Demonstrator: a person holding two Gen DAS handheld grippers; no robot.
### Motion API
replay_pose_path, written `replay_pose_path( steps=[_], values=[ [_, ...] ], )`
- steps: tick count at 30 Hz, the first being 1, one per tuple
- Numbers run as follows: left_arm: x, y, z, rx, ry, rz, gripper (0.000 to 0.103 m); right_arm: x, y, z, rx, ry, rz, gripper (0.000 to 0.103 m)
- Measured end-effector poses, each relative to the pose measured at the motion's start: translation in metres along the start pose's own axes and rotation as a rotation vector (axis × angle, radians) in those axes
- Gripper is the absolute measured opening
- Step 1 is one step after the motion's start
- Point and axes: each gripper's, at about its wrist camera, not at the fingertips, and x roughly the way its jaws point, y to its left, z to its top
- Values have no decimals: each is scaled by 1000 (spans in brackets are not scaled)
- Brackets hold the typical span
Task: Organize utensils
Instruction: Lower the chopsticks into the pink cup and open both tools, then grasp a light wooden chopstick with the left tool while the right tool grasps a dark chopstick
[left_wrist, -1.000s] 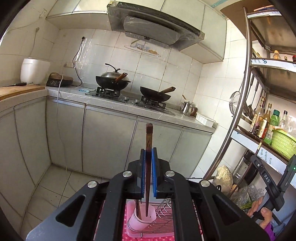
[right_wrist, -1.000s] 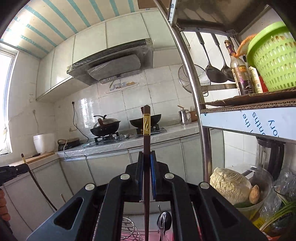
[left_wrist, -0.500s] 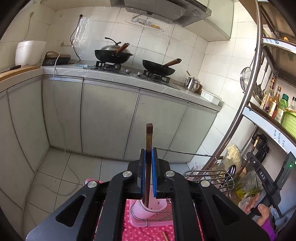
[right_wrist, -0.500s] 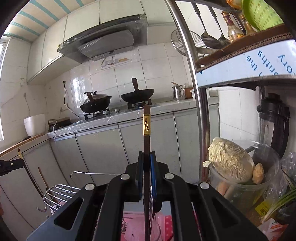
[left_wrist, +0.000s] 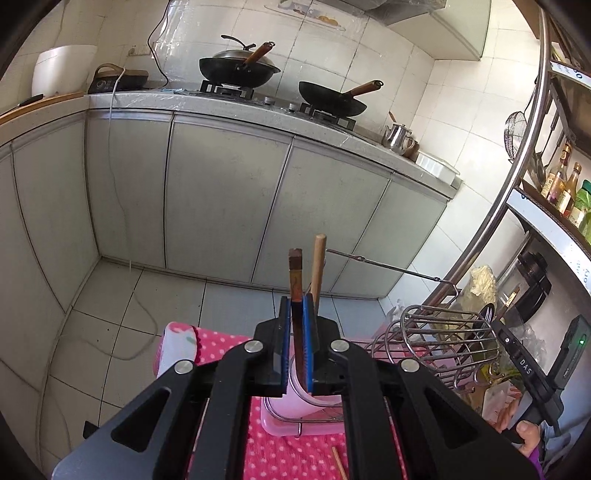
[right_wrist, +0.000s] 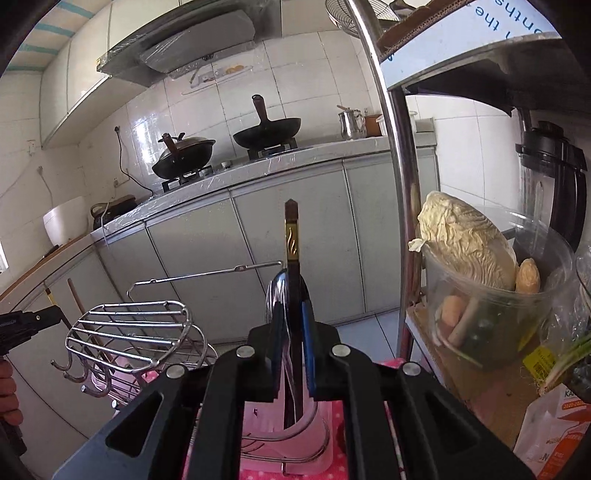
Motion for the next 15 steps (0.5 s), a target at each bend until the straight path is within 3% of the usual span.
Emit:
replay_pose_path(
  steps=[3, 6, 15],
  values=[
    [-1, 2, -1, -5, 1, 8, 12, -1, -1, 0, 11, 13, 9, 36],
    [-7, 3, -1, -9, -8, 18, 29, -7, 0, 0, 7, 10, 14, 36],
    [-44, 3, -22, -6, -34, 16, 31, -54, 11, -18, -7, 23, 43, 37]
  ],
)
